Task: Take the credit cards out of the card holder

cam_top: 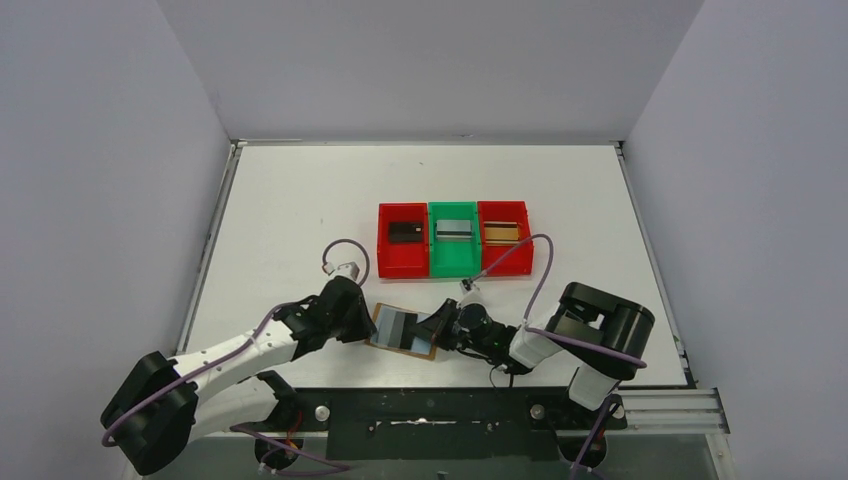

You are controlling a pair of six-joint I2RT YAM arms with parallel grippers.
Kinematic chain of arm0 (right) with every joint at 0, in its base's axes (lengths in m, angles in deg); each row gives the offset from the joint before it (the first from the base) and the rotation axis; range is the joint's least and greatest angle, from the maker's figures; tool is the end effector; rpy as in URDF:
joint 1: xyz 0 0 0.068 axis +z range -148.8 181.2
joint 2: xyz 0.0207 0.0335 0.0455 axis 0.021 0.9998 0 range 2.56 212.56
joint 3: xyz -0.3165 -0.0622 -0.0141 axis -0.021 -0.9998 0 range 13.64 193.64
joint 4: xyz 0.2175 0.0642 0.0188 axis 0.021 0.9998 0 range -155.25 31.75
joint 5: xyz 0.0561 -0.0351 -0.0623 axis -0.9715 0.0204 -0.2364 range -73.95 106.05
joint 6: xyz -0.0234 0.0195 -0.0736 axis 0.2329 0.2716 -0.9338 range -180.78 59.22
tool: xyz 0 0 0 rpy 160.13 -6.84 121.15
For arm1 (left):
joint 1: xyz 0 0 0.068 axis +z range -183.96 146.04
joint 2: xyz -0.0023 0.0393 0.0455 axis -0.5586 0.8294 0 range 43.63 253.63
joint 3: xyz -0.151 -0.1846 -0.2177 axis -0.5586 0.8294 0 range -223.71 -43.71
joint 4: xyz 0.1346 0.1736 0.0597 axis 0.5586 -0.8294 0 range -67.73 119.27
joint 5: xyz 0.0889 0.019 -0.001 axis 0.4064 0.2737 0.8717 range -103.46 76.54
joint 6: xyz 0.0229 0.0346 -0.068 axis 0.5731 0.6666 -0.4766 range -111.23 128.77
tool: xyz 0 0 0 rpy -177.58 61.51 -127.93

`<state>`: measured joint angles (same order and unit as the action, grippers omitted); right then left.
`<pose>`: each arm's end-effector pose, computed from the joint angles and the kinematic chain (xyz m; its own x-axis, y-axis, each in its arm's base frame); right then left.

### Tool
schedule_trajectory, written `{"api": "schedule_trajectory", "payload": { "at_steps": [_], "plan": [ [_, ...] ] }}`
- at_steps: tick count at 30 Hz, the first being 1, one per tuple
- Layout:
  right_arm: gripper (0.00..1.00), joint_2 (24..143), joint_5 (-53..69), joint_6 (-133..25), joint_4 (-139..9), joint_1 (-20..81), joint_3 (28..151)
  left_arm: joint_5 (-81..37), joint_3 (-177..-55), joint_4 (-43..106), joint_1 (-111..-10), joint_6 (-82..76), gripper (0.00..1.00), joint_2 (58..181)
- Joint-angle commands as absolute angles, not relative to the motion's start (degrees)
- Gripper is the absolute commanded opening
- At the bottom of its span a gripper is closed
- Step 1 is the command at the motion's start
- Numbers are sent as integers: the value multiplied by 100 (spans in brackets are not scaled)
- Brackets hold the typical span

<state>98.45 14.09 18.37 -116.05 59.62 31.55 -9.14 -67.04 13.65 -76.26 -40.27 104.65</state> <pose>0.1453 0.2407 0.1708 -0.8968 0.4154 -0.1521 0.0717 0.4757 0.8767 0.1173 -0.0998 0.1953 -0.8704 -0.2261 -0.4374 -0.0298 0.9109 -0.4116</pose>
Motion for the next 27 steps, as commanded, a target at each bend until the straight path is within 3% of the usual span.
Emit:
{"api": "schedule_trajectory", "payload": {
  "at_steps": [1, 12, 21, 27],
  "plan": [
    [0, 9801, 1219, 1516, -11382, 5844, 3302, -624, -7121, 1067, -7649, -4026, 20, 10237],
    [0, 9957, 1076, 1343, -11306, 5803, 3488, -455, -7375, 844, -7650, -3915, 33, 9723],
    [1, 9941, 1176, 1359, -11143, 5778, 3542, -2358, -6719, 2765, -7650, -3789, 34, 10200],
    [1, 9848, 1248, 1378, -11025, 5771, 3535, -2281, -6520, 2873, -7672, -3818, 29, 10784]
  ]
}}
